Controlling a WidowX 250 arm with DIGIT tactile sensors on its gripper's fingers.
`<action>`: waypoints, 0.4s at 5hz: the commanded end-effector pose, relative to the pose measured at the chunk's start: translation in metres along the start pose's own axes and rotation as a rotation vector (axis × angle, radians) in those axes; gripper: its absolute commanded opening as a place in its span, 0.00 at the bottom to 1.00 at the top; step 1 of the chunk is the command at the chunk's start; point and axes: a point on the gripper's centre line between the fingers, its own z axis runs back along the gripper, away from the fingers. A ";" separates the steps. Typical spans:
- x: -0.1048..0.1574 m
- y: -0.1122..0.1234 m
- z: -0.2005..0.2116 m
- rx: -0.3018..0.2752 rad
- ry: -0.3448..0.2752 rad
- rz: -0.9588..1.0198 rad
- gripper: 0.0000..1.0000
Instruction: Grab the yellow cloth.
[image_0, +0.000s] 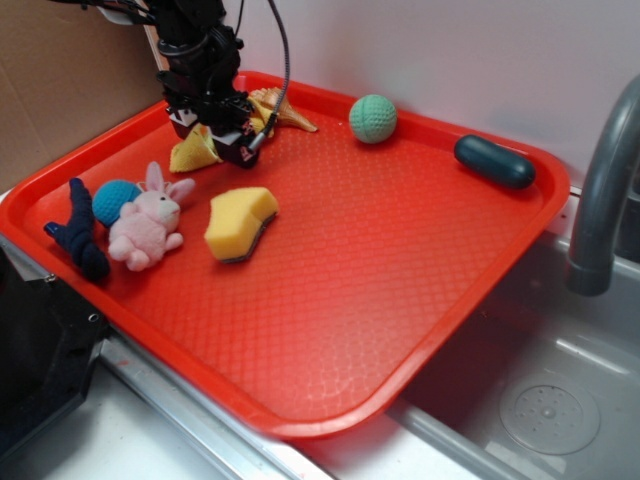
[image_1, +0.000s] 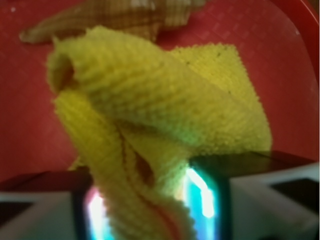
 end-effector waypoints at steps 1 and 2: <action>-0.016 0.010 0.079 0.070 -0.006 -0.018 0.00; -0.028 -0.002 0.129 0.035 -0.024 -0.002 0.00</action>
